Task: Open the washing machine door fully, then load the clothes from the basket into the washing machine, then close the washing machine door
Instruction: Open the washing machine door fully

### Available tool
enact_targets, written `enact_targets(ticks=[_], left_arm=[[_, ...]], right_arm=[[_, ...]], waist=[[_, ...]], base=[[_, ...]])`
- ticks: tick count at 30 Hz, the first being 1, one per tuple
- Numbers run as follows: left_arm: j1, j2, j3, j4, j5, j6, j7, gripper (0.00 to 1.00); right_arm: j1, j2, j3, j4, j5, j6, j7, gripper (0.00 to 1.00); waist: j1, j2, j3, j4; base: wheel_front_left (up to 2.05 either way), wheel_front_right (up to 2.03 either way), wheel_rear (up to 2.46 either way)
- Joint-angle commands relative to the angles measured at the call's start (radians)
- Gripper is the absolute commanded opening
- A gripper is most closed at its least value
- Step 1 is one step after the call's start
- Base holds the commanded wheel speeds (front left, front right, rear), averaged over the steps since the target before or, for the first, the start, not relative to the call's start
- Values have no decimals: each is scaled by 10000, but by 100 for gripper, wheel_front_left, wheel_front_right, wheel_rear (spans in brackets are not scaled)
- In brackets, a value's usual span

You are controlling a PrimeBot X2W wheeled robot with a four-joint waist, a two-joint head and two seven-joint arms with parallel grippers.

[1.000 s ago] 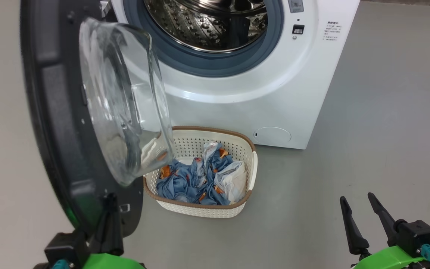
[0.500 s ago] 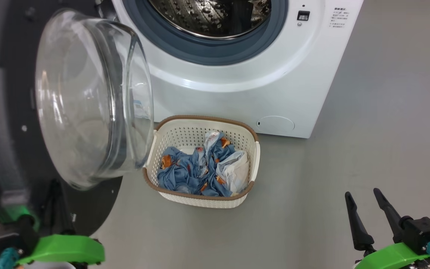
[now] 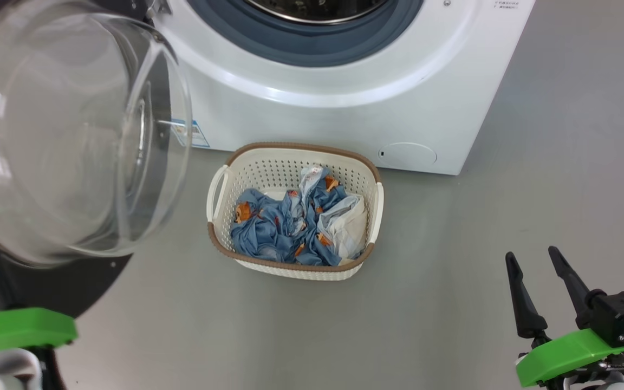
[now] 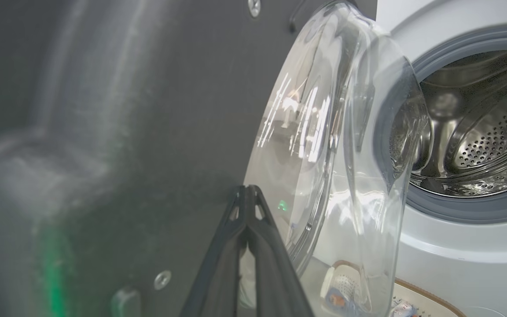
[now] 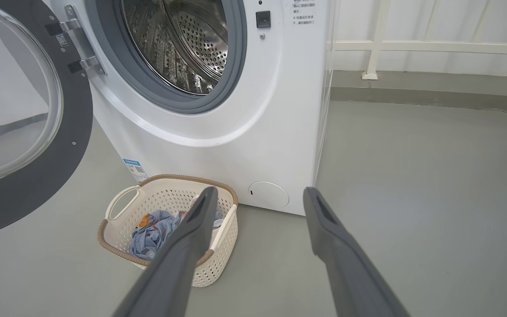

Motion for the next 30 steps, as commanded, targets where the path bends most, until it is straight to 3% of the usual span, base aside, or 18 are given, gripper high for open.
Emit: enact_targets(ticks=[1, 18, 25, 30], left_arm=[[-415, 542, 613, -92, -58, 35, -84, 0], [-1654, 1517, 1860, 2812, -748, -999, -782, 0], [-1737, 1406, 2008, 3462, -582, -1324, -894, 0], [-1352, 1129, 2201, 3156, -326, -1416, -909, 0]], right_arm=[[-280, -43, 199, -310, -123, 16, 8, 100], [-557, -43, 260, -216, -182, 16, -87, 100], [-505, -43, 302, -79, -143, 16, -149, 100], [-424, -43, 361, -30, -86, 16, -172, 100]], waist=[[0, -1, 64, 11], [0, -1, 295, -80], [0, -1, 98, -109], [0, -1, -51, -155]], base=[[0, 0, 0], [0, 0, 0], [0, 0, 0], [0, 0, 0]])
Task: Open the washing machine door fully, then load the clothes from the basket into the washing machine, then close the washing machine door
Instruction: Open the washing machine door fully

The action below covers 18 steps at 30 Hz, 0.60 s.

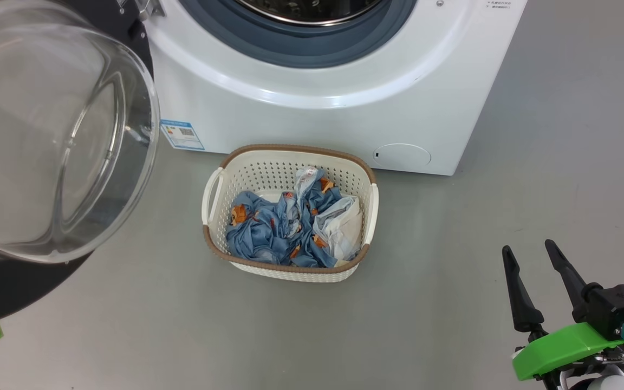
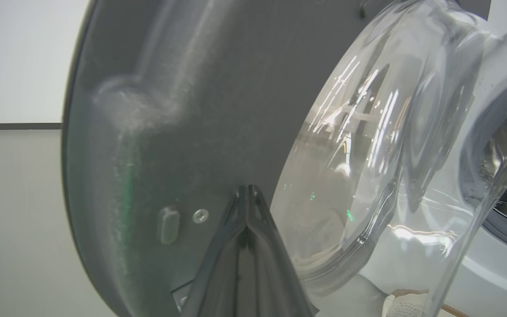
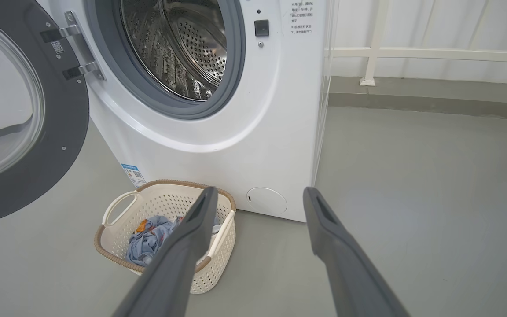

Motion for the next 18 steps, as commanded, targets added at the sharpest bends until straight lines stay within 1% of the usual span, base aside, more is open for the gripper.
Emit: enact_targets(ticks=[1, 9, 14, 18], left_arm=[[94, 404, 512, -444, 210, -51, -89, 0], [1134, -282, 552, -1846, 934, -185, -92, 0], [1862, -601, -225, -2852, 1613, -393, -92, 0], [2262, -815, -554, -3383, 1768, -362, -50, 0]], right_arm=[[-130, -35, 293, -236, -15, 16, -93, 100], [-31, -35, 292, -219, 25, 16, -125, 100], [92, -35, 331, -204, 59, 16, -121, 100], [140, -35, 433, -185, 71, 16, -137, 100]], waist=[[0, -1, -55, -41], [0, -1, -269, -188], [0, -1, -499, -307], [0, -1, -716, -466]], base=[[0, 0, 0], [0, 0, 0], [0, 0, 0], [0, 0, 0]])
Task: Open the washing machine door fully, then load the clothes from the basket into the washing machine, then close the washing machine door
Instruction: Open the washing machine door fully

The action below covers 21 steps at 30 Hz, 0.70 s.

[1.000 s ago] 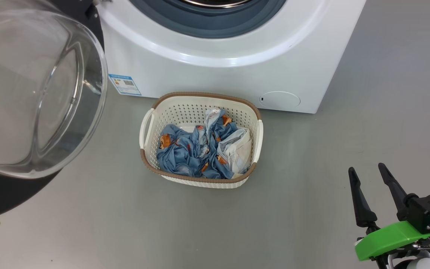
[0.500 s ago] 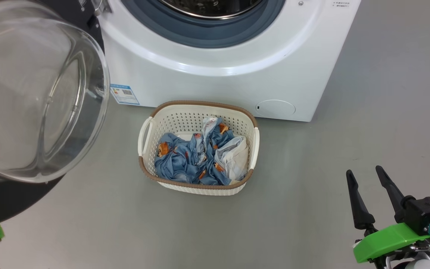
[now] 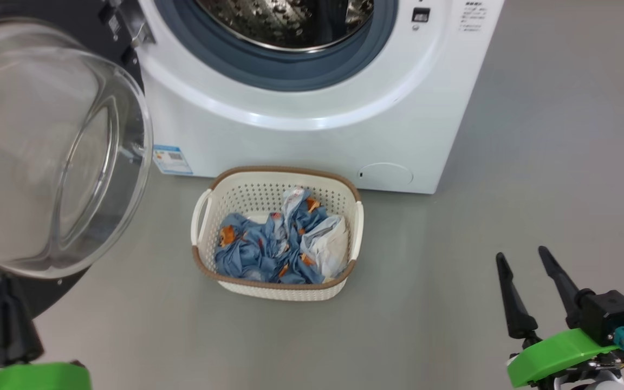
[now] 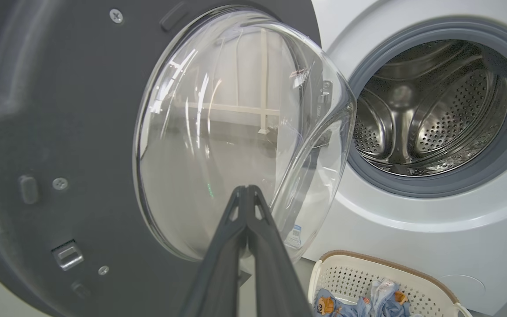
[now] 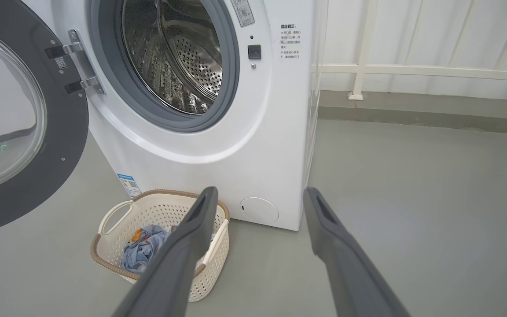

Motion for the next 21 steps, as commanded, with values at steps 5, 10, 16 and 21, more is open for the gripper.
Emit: enact_targets(ticks=[5, 10, 16, 21], left_arm=[[563, -55, -368, -1230, 213, -31, 406, 0], [819, -193, -1027, -1619, 360, -200, 777, 0], [904, -257, -1499, -1636, 460, -305, 1050, 48], [1001, -358, -1756, -1564, 493, -286, 1191, 100]], right_arm=[[143, -35, 672, -425, 127, 16, -72, 100], [302, -35, 901, -717, 156, 16, -1, 100], [471, -35, 1092, -1037, 131, 16, 133, 100], [631, -35, 1159, -1248, 152, 16, 241, 100]], waist=[[0, 0, -531, -532], [0, 0, -828, -830], [0, 0, -1126, -1257], [0, 0, -1296, -1579]], base=[[0, 0, 0], [0, 0, 0], [0, 0, 0], [0, 0, 0]])
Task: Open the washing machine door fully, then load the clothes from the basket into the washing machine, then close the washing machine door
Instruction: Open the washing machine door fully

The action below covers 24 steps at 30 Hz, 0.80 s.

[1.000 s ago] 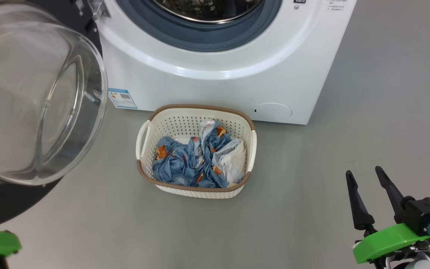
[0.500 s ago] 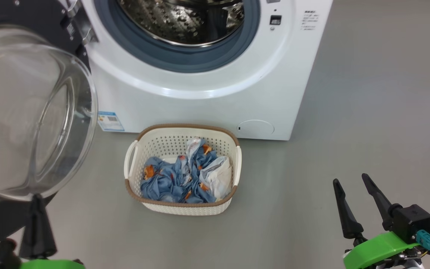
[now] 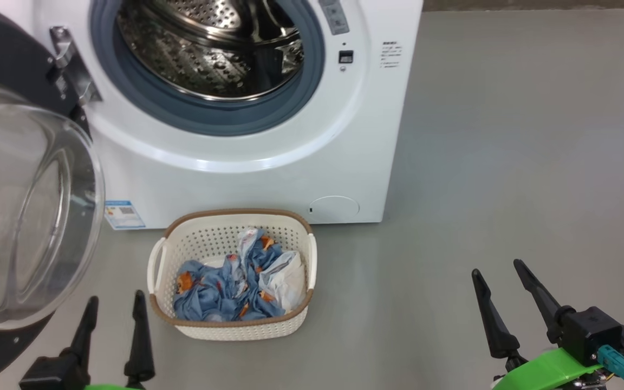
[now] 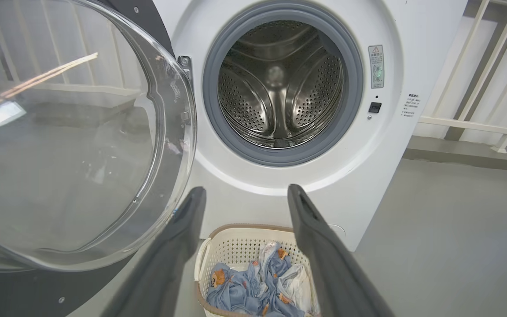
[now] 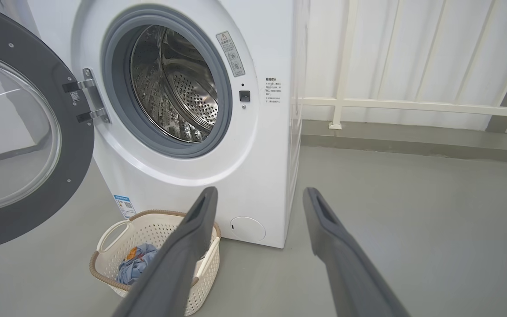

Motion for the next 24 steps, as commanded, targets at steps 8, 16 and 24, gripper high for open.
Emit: enact_targets(ticks=[8, 16, 24], left_arm=[[17, 17, 172, -131, 115, 114, 103, 100], [137, 90, 95, -61, 129, 171, 205, 100], [73, 164, 19, 14, 239, 248, 187, 100]], right_arm=[[151, -41, 135, -446, 90, 16, 105, 100], [300, -41, 38, -471, 185, 16, 102, 100], [372, -41, -24, -419, 233, 16, 109, 100]], waist=[[0, -1, -362, -491], [0, -1, -474, -707], [0, -1, -515, -734]], base=[[0, 0, 0], [0, 0, 0], [0, 0, 0]])
